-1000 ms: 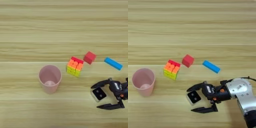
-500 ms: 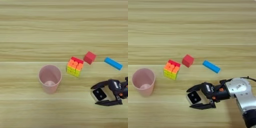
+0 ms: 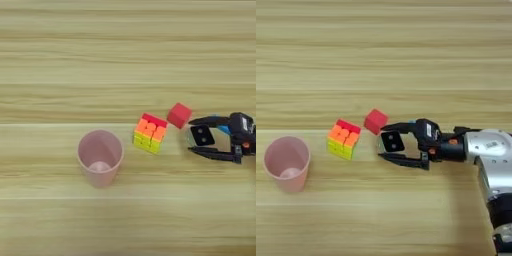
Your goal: Move the objects on the table
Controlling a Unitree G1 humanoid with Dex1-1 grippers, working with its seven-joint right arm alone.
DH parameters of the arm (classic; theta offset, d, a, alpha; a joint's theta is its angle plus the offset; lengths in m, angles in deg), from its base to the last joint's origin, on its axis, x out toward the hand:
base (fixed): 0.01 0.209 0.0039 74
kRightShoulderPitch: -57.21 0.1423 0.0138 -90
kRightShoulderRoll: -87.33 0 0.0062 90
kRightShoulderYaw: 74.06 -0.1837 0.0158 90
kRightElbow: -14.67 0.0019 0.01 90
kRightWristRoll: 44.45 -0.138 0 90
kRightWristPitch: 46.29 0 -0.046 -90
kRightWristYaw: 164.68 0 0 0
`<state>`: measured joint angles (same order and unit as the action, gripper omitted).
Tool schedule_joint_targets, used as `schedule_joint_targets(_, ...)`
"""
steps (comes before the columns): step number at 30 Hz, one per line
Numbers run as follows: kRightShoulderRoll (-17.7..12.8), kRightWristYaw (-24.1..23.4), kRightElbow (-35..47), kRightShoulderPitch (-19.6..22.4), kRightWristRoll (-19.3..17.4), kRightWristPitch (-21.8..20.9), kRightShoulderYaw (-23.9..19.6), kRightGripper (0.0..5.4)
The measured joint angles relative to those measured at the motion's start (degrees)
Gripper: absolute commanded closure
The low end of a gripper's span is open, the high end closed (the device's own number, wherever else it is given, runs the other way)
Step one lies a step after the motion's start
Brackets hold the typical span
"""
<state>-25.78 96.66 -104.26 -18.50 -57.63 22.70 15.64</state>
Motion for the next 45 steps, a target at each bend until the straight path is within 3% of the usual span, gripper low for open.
schedule_joint_targets(12, 1.9, -6.4, -7.6, 1.4, 9.3, -2.2, 3.3, 2.41)
schedule_joint_targets(15, 2.0, -7.2, -9.0, 1.9, 10.0, -3.3, 3.7, 2.41)
schedule_joint_targets(20, 2.1, -7.2, -9.2, 2.2, 9.9, -3.3, 3.9, 2.41)
schedule_joint_targets(21, 2.1, -7.2, -9.2, 2.2, 9.9, -3.3, 3.9, 2.04)
schedule_joint_targets(24, 2.1, -7.2, -9.2, 2.2, 9.7, -3.3, 4.0, 1.6)
schedule_joint_targets(38, 2.0, -5.9, -6.9, 2.3, 5.8, -0.6, 0.8, 0.07)
schedule_joint_targets(45, 0.5, -5.2, -5.4, 3.5, 2.6, 0.8, -2.6, 0.07)
